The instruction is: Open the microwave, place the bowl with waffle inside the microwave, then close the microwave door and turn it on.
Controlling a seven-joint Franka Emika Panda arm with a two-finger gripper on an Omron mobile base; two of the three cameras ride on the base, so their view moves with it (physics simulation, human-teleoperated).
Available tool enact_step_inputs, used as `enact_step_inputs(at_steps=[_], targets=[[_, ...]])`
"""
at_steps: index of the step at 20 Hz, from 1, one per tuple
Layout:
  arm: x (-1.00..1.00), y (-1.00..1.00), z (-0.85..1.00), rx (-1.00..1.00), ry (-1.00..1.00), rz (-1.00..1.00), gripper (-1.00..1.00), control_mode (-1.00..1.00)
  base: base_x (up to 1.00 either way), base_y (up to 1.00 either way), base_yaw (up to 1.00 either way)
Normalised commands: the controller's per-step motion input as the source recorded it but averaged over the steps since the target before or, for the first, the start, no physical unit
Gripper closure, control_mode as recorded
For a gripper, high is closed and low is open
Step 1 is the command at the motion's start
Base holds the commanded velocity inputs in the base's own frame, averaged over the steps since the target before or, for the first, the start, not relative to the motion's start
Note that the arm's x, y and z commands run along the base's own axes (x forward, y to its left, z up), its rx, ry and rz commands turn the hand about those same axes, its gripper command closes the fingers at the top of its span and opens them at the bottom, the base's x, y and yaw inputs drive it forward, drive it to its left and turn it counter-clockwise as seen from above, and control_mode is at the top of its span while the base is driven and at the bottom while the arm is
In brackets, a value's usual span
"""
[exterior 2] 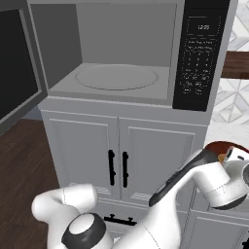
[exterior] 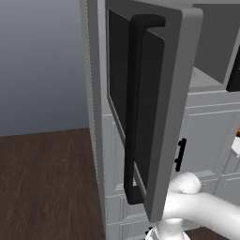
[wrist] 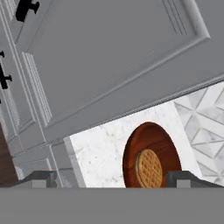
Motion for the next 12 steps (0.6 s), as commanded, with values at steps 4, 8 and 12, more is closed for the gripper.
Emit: enact_step_inputs(at_steps=[4, 8, 12], targets=[[0.46, -0.3, -0.57, 0.0, -0.09, 0.0, -1.0, -1.0, 0.0, 0.0, 0.0], [0.37, -0.32, -0.48, -0.01, -0.05, 0.0, -1.0, -1.0, 0.0, 0.0, 0.0], [0.31, -0.36, -0.14, 0.0, -0.01, 0.0, -1.0, -1.0, 0.0, 0.0, 0.0]])
